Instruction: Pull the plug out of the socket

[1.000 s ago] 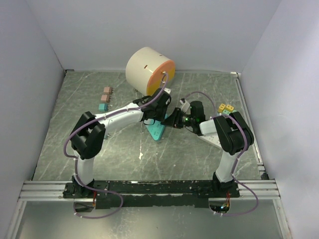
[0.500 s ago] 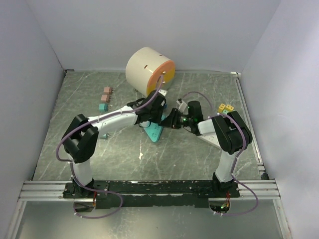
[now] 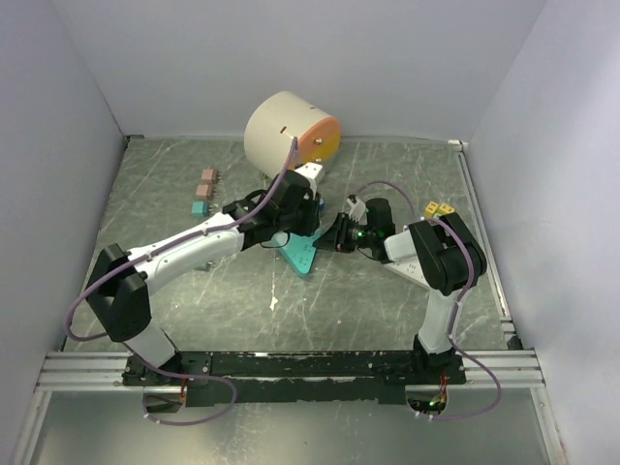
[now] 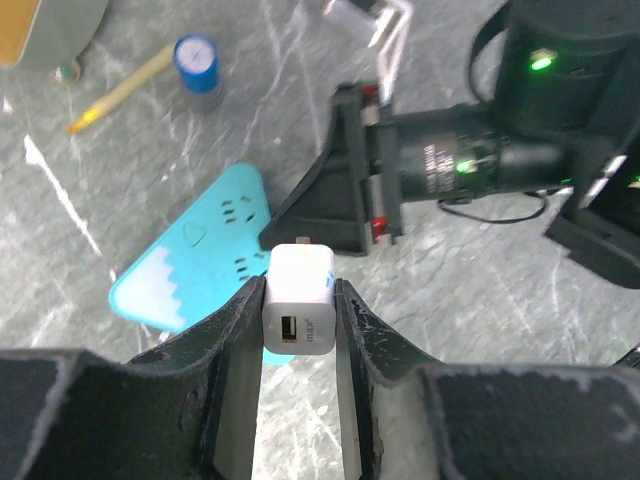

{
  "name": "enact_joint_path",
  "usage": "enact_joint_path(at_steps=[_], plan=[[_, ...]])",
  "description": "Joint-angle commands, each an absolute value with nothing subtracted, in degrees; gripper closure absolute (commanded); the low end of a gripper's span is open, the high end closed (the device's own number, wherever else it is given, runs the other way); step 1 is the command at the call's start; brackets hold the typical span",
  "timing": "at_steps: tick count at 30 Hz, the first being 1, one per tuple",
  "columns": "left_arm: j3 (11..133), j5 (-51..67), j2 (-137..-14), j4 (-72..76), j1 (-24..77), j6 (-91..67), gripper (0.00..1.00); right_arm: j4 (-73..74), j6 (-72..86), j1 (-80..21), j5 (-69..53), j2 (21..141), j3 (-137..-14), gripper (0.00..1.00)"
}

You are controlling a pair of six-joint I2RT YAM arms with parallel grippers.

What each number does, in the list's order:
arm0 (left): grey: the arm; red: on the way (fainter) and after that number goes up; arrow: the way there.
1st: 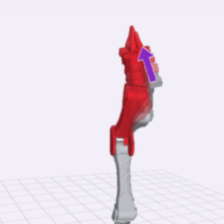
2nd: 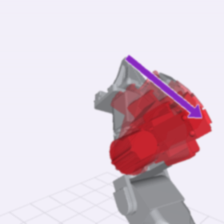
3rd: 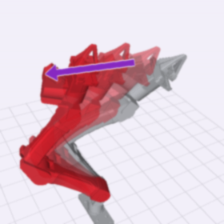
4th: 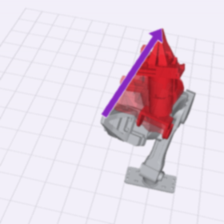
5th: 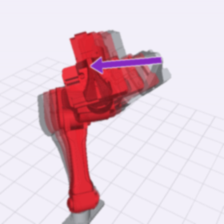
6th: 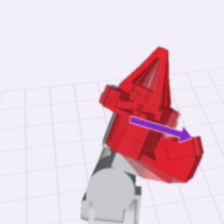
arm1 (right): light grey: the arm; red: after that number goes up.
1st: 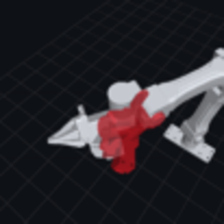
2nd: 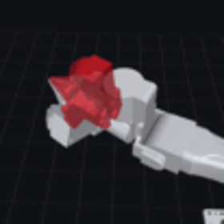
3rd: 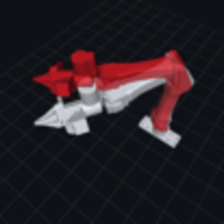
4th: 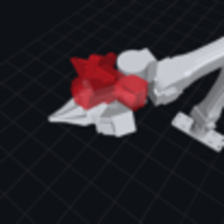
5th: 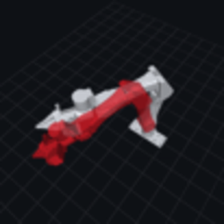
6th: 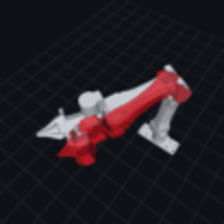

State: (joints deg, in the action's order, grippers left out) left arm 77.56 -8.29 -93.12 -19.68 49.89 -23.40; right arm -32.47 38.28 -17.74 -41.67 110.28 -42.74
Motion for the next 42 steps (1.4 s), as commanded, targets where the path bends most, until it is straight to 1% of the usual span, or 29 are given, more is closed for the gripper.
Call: enact_joint_path(at_steps=[1, 9, 13, 18, 20, 24, 26, 32, 34, 37, 39, 40, 42], plan=[[73.1, -2.4, -90.9, -22.6, 45.0, -25.8, 0.93, -23.5, 33.0, -17.9, -32.9, 113.3, -40.8, 1.0], [56.8, 21.2, -80.3, -19.4, 23.6, -33.0, 0.93, -23.7, 33.2, -18.0, -33.4, 113.1, -40.7, 1.0], [51.4, 28.1, -77.2, -23.7, 16.1, -35.4, 0.93, -23.9, 33.3, -17.9, -33.7, 113.1, -40.7, 1.0], [49.4, 20.9, -73.7, -40.7, 9.9, -38.4, 0.93, -23.9, 33.4, -18.0, -33.9, 112.9, -40.6, 1.0], [48.2, 17.9, -72.2, -44.6, 7.9, -39.5, 0.93, -23.9, 33.4, -17.9, -33.9, 112.8, -40.6, 1.0], [47.3, 8.0, -70.8, -50.8, 4.8, -41.3, 0.93, -24.1, 33.7, -18.0, -34.3, 112.7, -40.6, 1.0], [46.3, 8.0, -71.0, -50.6, 3.4, -41.1, 0.93, -24.2, 33.7, -17.9, -34.4, 112.8, -40.5, 1.0], [43.5, 15.6, -75.4, -44.4, 0.6, -38.0, 0.93, -23.7, 33.3, -18.0, -33.9, 112.0, -40.3, 1.0], [43.4, 15.3, -76.1, -43.1, 0.0, -38.1, 0.92, -23.6, 33.1, -18.0, -33.6, 111.7, -40.3, 1.0], [42.9, 14.9, -75.8, -41.3, -1.2, -38.7, 0.78, -23.5, 33.1, -17.9, -33.6, 111.8, -40.3, 1.0], [42.6, 13.9, -75.0, -41.0, -2.3, -39.3, 0.66, -23.5, 33.2, -17.9, -33.6, 111.8, -40.3, 1.0], [42.6, 13.4, -74.5, -41.0, -3.3, -39.6, 0.6, -23.6, 33.1, -17.9, -33.6, 111.8, -40.3, 1.0], [42.9, 12.5, -73.5, -41.4, -4.3, -39.9, 0.42, -23.6, 33.1, -18.0, -33.6, 111.7, -40.2, 1.0]])
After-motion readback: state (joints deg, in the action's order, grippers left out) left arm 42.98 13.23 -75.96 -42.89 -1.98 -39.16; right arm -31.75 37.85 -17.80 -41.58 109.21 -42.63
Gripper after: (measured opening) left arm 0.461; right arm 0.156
